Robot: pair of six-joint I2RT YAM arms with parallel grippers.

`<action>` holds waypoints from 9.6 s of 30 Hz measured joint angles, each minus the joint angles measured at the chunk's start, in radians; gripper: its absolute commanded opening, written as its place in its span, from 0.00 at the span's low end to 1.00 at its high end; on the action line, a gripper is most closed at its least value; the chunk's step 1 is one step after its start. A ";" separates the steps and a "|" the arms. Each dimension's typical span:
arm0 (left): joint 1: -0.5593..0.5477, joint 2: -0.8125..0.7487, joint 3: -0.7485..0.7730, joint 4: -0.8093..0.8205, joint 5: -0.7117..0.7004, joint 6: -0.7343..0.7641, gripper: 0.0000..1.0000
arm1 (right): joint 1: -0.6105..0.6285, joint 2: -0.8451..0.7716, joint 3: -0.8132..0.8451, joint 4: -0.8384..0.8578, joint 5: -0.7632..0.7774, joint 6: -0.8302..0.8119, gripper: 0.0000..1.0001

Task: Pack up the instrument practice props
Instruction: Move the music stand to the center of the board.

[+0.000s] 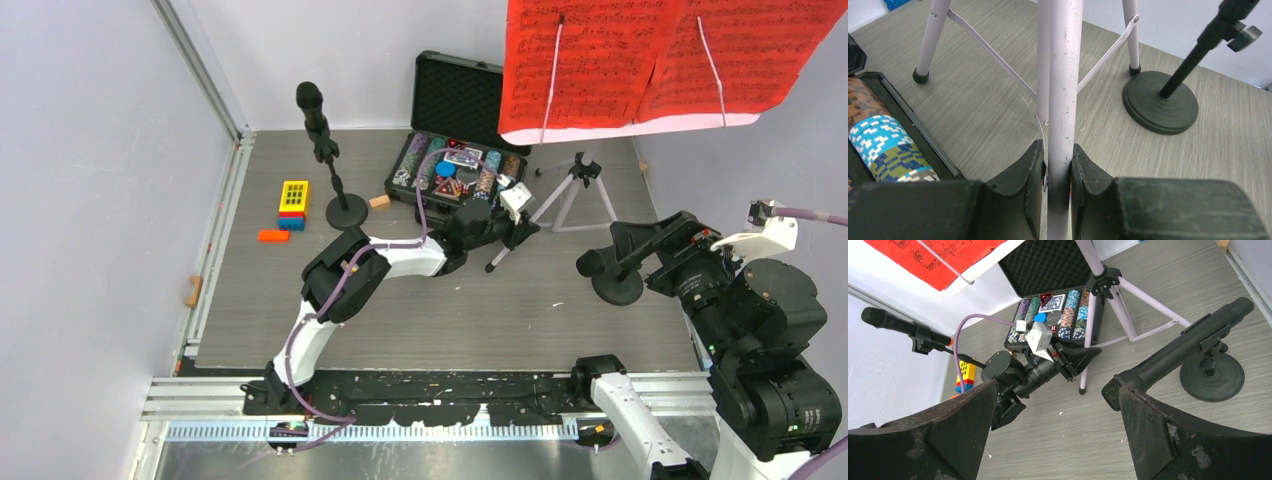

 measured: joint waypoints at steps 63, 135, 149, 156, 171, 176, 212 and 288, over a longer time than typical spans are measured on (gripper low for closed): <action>-0.237 -0.380 -0.607 0.216 -0.308 -0.084 0.00 | 0.019 -0.004 -0.041 0.000 0.041 -0.019 0.96; -0.388 -0.578 -0.771 0.086 -0.592 -0.134 0.00 | 0.019 -0.266 -0.495 0.109 -0.247 -0.027 0.94; -0.388 -0.576 -0.763 0.076 -0.590 -0.135 0.00 | 0.019 -0.335 -0.750 0.409 -0.252 -0.044 0.99; -0.389 -0.568 -0.746 0.060 -0.587 -0.135 0.00 | 0.019 -0.319 -0.806 0.517 -0.257 -0.029 0.99; -0.397 -0.559 -0.717 0.027 -0.586 -0.129 0.00 | 0.020 -0.317 -0.969 0.716 -0.239 0.053 0.91; -0.398 -0.550 -0.698 0.009 -0.587 -0.124 0.00 | 0.020 -0.317 -0.992 0.761 -0.254 0.074 0.73; -0.558 -0.560 -0.616 -0.261 -1.000 -0.138 0.00 | 0.032 -0.274 -1.086 1.009 -0.491 0.053 0.44; -0.710 -0.644 -0.650 -0.731 -1.203 -0.399 0.00 | 0.309 -0.238 -1.029 0.901 -0.281 -0.005 0.85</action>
